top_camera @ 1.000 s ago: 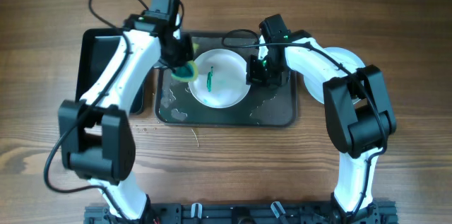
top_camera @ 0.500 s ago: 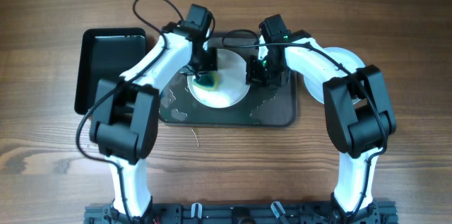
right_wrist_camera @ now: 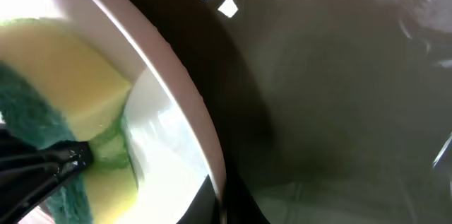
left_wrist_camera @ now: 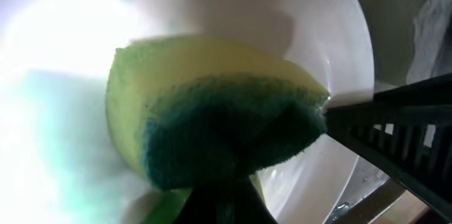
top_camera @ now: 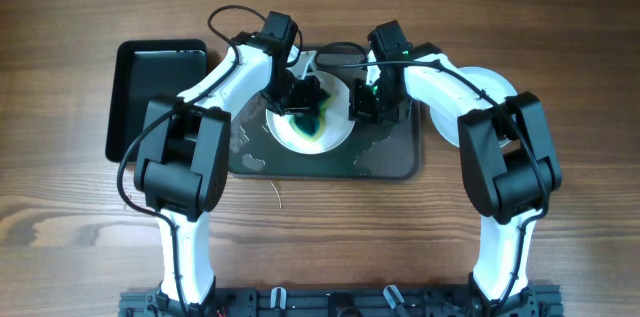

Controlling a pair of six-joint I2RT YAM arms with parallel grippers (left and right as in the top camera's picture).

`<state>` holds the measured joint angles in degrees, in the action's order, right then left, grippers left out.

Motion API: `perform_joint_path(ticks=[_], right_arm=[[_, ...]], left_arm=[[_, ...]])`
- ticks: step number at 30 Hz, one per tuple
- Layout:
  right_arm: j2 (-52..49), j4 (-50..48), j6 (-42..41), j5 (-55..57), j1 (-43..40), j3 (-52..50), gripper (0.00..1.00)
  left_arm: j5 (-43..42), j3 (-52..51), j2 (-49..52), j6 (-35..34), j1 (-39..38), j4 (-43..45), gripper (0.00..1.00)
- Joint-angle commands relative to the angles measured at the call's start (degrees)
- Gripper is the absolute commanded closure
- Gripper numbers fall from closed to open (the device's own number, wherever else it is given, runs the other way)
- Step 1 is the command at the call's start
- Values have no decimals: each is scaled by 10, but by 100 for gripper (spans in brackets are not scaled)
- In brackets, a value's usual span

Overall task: Clean dirty plates on tray and stack at the side
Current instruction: 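Scrub the plate with the sponge while right gripper holds the rim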

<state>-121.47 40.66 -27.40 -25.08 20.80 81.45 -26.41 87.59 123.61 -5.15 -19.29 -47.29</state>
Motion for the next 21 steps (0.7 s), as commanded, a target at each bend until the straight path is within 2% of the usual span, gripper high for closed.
perform_joint_path(ticks=[1,3,5,7,10,13,15,18,19,21], right_arm=[[0,-1,4,1,3,-13,96],[0,-2,4,2,3,-13,96],[0,-1,4,2,3,-13,96],[0,-2,4,2,3,-13,96],[0,-2,4,2,3,-13,96],[0,-2,4,2,3,-13,96],[0,-2,4,2,3,-13,96],[0,-2,4,2,3,-13,96],[0,-2,4,2,3,-13,96],[0,-2,4,2,3,-13,96]], left_arm=[[228,-12,19,-127,-8,-3,96],[413,-6,19,-235,-3,-43,96],[507,1,19,-274,0,-78,96],[527,3,19,-277,3,-92,96],[500,3,19,-277,3,-107,96],[386,3,19,-246,2,-108,96],[268,3,19,-176,0,-92,96],[39,3,19,-54,-1,-62,96],[-12,3,19,-36,-1,-51,96],[-59,3,19,-32,-2,-25,96]])
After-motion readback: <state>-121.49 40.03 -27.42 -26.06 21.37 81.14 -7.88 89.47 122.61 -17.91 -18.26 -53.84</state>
